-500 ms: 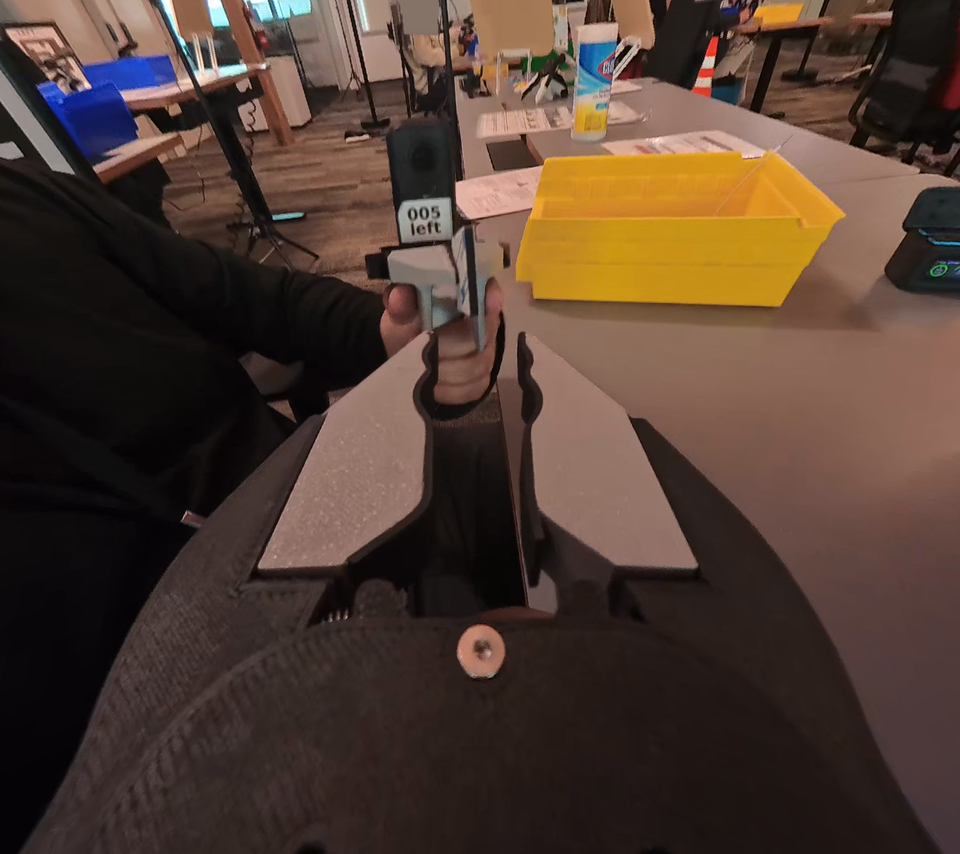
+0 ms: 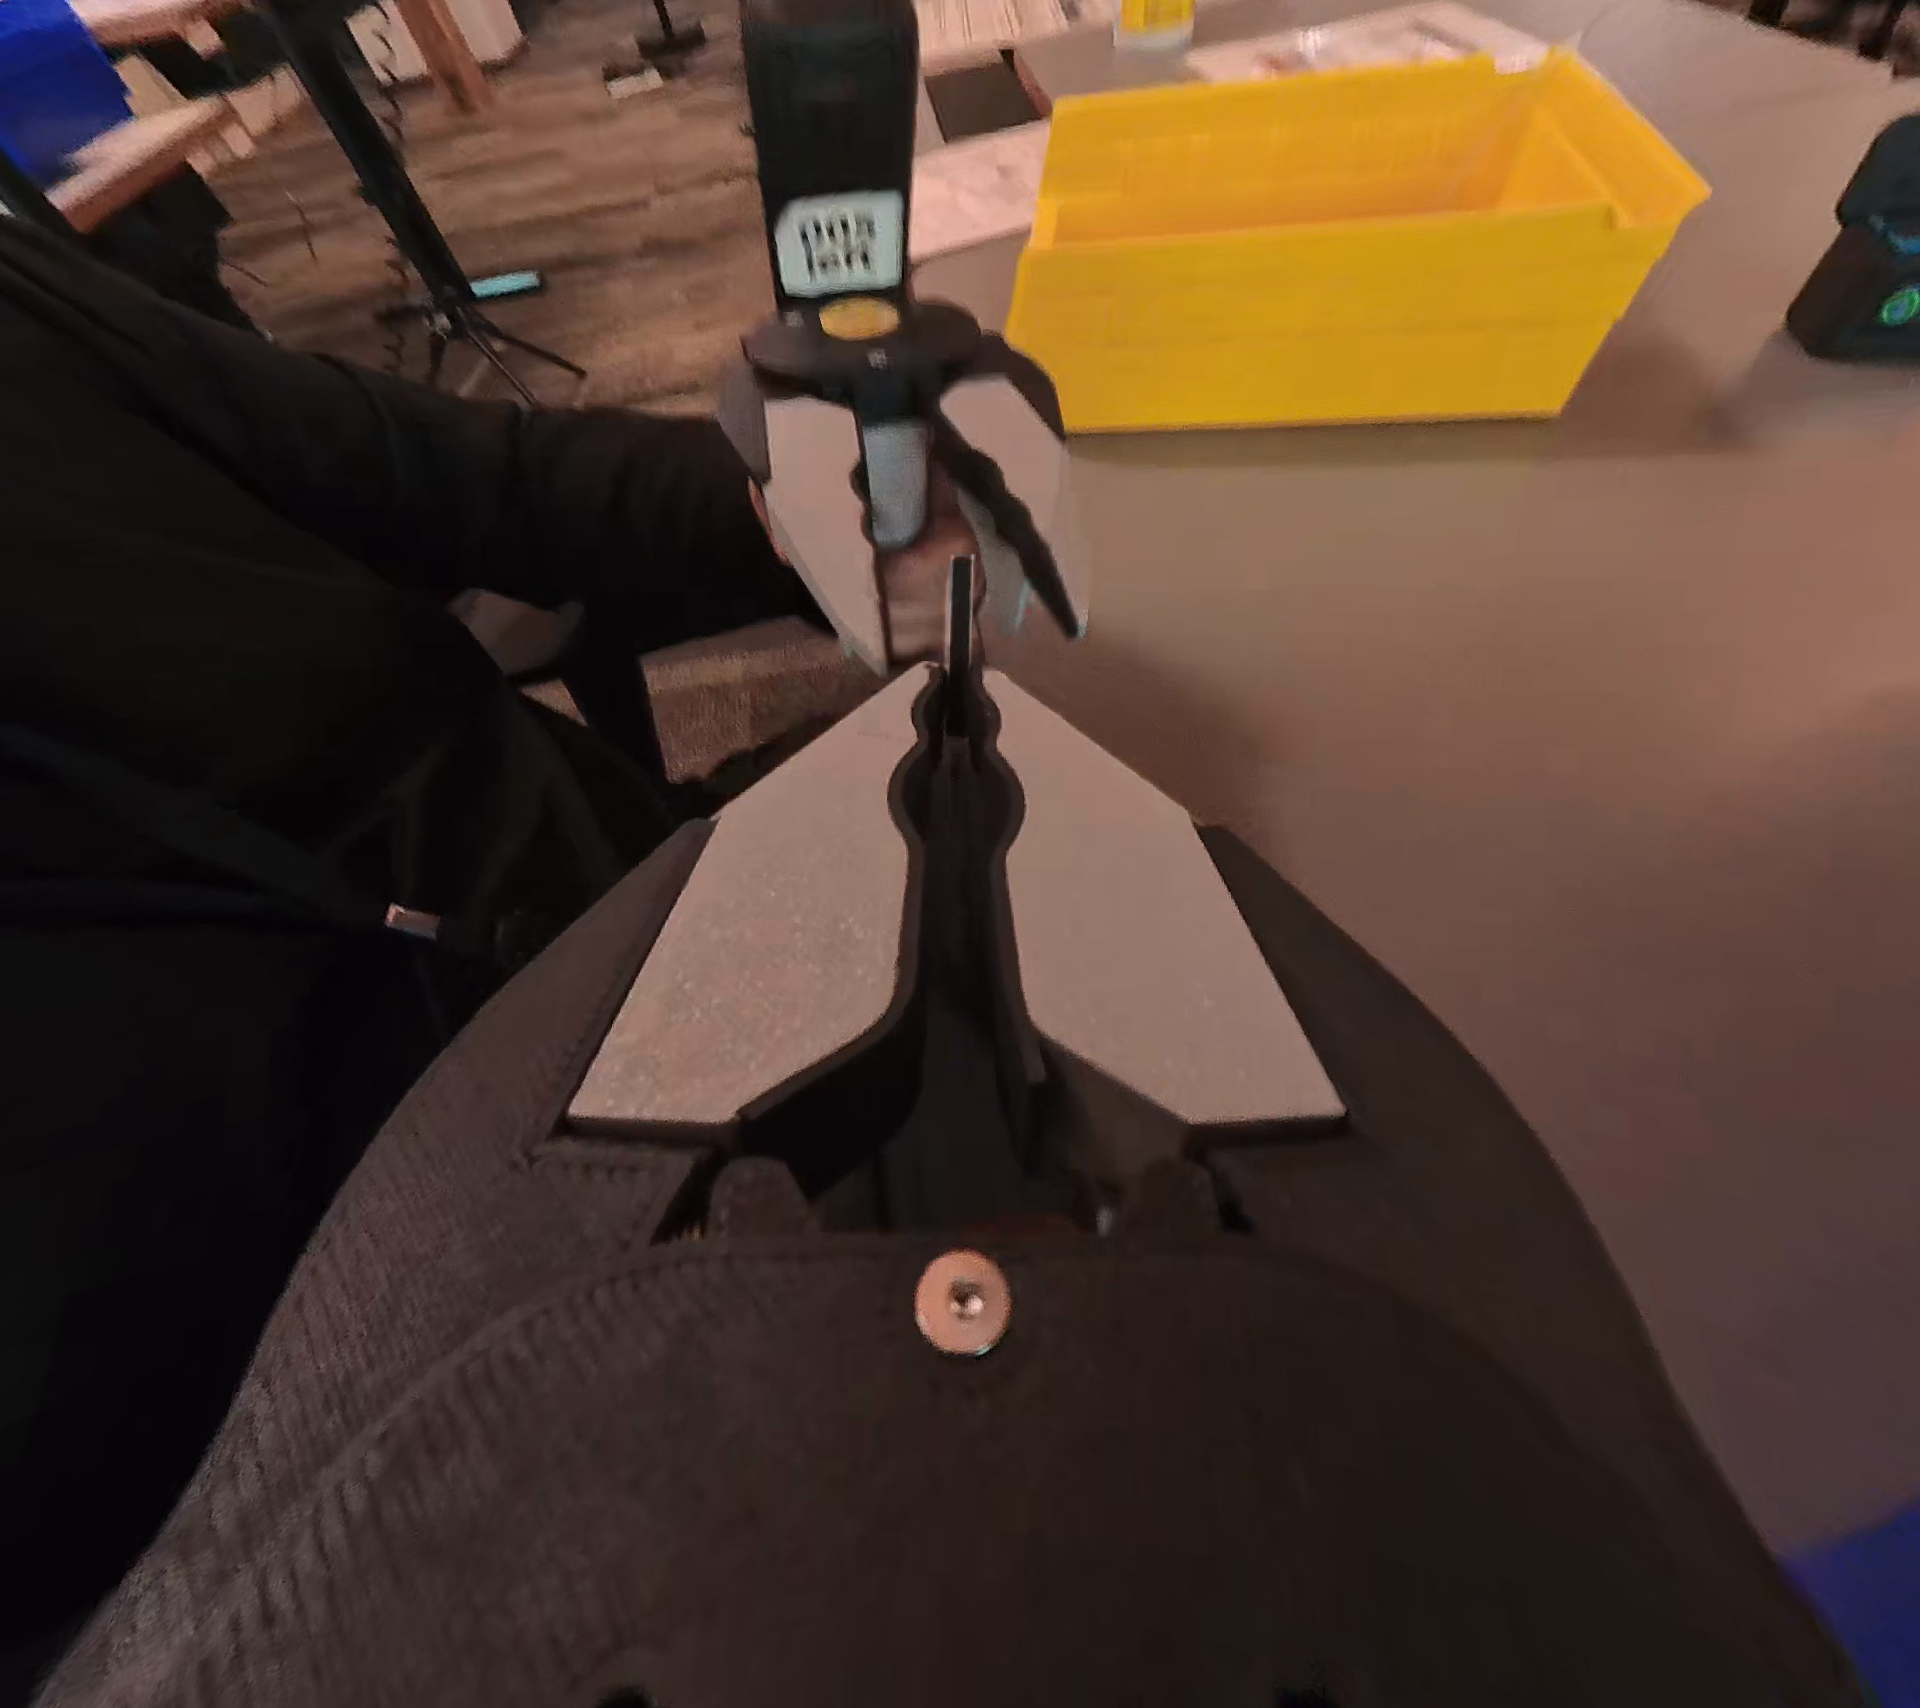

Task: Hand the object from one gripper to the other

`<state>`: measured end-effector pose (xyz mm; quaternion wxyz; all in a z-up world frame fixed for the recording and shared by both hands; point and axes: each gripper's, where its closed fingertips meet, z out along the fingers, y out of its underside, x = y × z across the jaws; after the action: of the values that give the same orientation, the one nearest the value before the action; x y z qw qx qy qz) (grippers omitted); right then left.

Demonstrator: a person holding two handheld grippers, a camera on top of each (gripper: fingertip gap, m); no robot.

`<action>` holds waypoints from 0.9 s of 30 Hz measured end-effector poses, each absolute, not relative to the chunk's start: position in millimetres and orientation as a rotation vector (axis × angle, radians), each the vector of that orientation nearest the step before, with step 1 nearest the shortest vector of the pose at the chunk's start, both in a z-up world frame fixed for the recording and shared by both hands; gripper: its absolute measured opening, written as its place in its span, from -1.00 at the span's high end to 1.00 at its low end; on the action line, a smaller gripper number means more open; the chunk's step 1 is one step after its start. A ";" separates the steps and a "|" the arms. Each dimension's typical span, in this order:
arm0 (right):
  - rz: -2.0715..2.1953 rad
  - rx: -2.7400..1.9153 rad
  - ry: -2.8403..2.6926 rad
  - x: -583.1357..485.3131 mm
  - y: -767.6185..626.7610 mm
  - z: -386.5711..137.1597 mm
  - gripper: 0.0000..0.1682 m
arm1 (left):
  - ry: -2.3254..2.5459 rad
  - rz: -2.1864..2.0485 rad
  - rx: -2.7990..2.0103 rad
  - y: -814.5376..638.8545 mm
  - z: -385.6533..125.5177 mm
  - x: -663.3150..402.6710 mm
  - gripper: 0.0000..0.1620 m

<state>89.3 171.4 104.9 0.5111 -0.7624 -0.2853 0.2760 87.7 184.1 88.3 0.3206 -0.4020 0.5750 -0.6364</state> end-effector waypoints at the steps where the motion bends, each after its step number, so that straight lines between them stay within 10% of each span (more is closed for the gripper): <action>1: 0.647 -1.872 -0.693 91.7 170.1 98.9 0.99 | 1.544 -1.633 -1.067 186.0 86.1 87.4 0.47; 12: 0.642 -2.087 -0.796 79.1 164.2 56.0 0.99 | 1.810 -1.442 -1.113 167.1 47.4 85.9 0.50; 16: 0.617 -2.100 -0.833 74.4 162.3 52.6 0.98 | 1.883 -1.432 -1.077 157.2 34.5 85.6 0.96; 21: 0.580 -2.099 -0.843 75.9 161.6 52.9 0.91 | 1.889 -1.344 -0.989 160.2 34.8 86.6 0.98; 27: 0.614 -2.022 -0.804 85.9 159.1 67.8 0.60 | 1.755 -0.534 -0.474 202.5 53.0 87.4 0.98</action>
<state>85.9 159.1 67.8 0.4264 -0.8089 -0.3217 0.2456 87.4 202.5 53.0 0.5837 -0.2033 0.7521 -0.2289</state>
